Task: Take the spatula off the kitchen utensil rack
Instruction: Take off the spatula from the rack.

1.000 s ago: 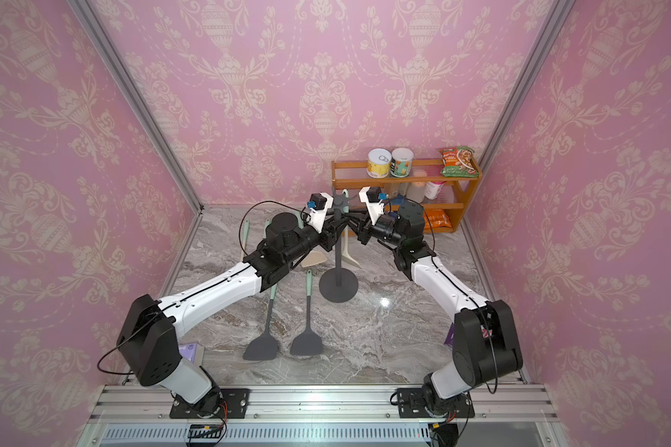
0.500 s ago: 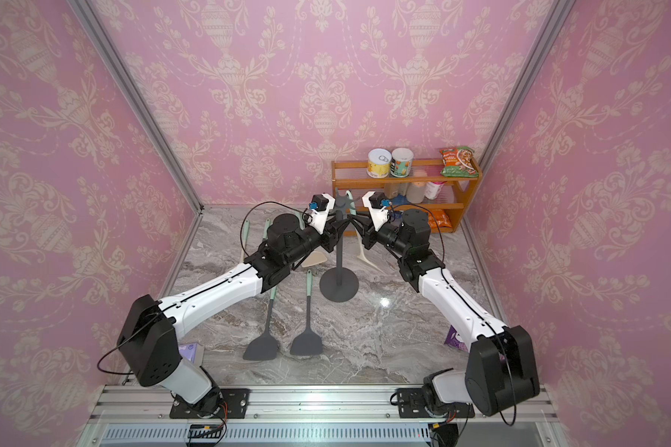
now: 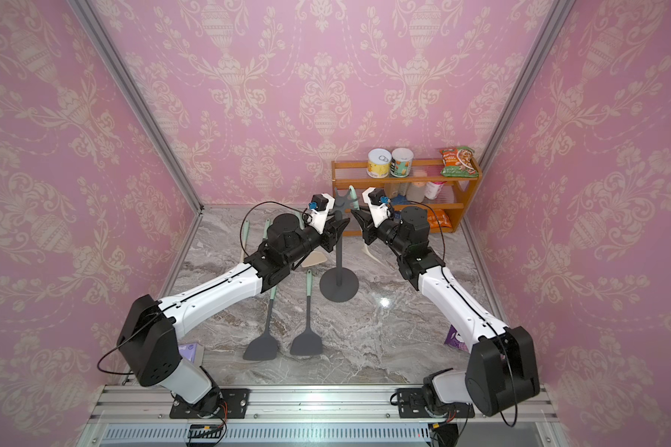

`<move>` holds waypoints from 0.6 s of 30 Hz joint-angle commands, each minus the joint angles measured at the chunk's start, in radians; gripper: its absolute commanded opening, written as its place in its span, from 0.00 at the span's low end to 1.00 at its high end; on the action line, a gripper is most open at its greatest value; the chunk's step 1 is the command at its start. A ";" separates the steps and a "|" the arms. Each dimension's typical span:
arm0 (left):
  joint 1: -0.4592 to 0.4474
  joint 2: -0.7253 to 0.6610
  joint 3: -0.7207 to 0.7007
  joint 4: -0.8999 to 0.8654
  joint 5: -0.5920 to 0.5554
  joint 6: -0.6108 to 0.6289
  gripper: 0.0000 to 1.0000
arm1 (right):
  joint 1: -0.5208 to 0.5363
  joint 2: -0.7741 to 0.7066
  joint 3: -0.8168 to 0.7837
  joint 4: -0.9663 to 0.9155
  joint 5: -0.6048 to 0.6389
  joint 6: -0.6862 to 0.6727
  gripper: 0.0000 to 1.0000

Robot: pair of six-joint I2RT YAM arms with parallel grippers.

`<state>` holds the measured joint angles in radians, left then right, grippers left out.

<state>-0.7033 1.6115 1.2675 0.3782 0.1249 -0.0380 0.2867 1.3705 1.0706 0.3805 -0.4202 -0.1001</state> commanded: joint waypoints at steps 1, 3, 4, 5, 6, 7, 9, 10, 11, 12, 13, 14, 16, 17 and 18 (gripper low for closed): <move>0.010 -0.002 0.016 -0.055 -0.016 0.026 0.39 | 0.000 -0.004 0.034 0.060 0.053 -0.028 0.00; 0.010 -0.004 0.016 -0.058 -0.014 0.027 0.39 | 0.000 -0.001 0.043 0.041 0.075 -0.049 0.00; 0.011 -0.005 0.016 -0.059 -0.014 0.028 0.39 | -0.002 -0.001 0.045 0.037 0.089 -0.059 0.00; 0.011 -0.007 0.016 -0.061 -0.012 0.029 0.39 | -0.001 0.004 0.051 0.024 0.104 -0.071 0.00; 0.011 -0.010 0.016 -0.063 -0.008 0.031 0.39 | -0.001 0.006 0.058 0.008 0.118 -0.080 0.00; 0.011 -0.014 0.016 -0.067 -0.005 0.032 0.40 | -0.003 0.007 0.066 -0.016 0.130 -0.090 0.00; 0.010 -0.025 0.009 -0.064 -0.009 0.030 0.41 | -0.003 -0.001 0.065 -0.038 0.161 -0.099 0.00; 0.010 -0.032 0.005 -0.062 -0.008 0.032 0.43 | -0.003 -0.009 0.060 -0.047 0.182 -0.101 0.00; 0.011 -0.040 0.001 -0.061 -0.008 0.033 0.44 | -0.004 -0.018 0.057 -0.061 0.208 -0.100 0.00; 0.010 -0.047 -0.002 -0.061 -0.008 0.033 0.45 | -0.002 -0.024 0.055 -0.079 0.229 -0.099 0.00; 0.011 -0.053 -0.007 -0.061 -0.011 0.035 0.47 | -0.003 -0.031 0.059 -0.107 0.254 -0.099 0.00; 0.011 -0.061 -0.013 -0.057 -0.013 0.036 0.48 | -0.003 -0.037 0.062 -0.131 0.280 -0.098 0.00; 0.010 -0.078 -0.027 -0.048 -0.016 0.038 0.50 | -0.003 -0.050 0.067 -0.181 0.336 -0.093 0.00; 0.010 -0.087 -0.034 -0.043 -0.016 0.039 0.51 | -0.002 -0.058 0.066 -0.200 0.368 -0.088 0.00; 0.011 -0.094 -0.040 -0.037 -0.017 0.039 0.53 | -0.002 -0.065 0.065 -0.215 0.397 -0.082 0.00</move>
<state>-0.7025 1.5681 1.2484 0.3485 0.1246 -0.0189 0.2859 1.3624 1.0988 0.2264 -0.1398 -0.1837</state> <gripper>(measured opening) 0.521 0.155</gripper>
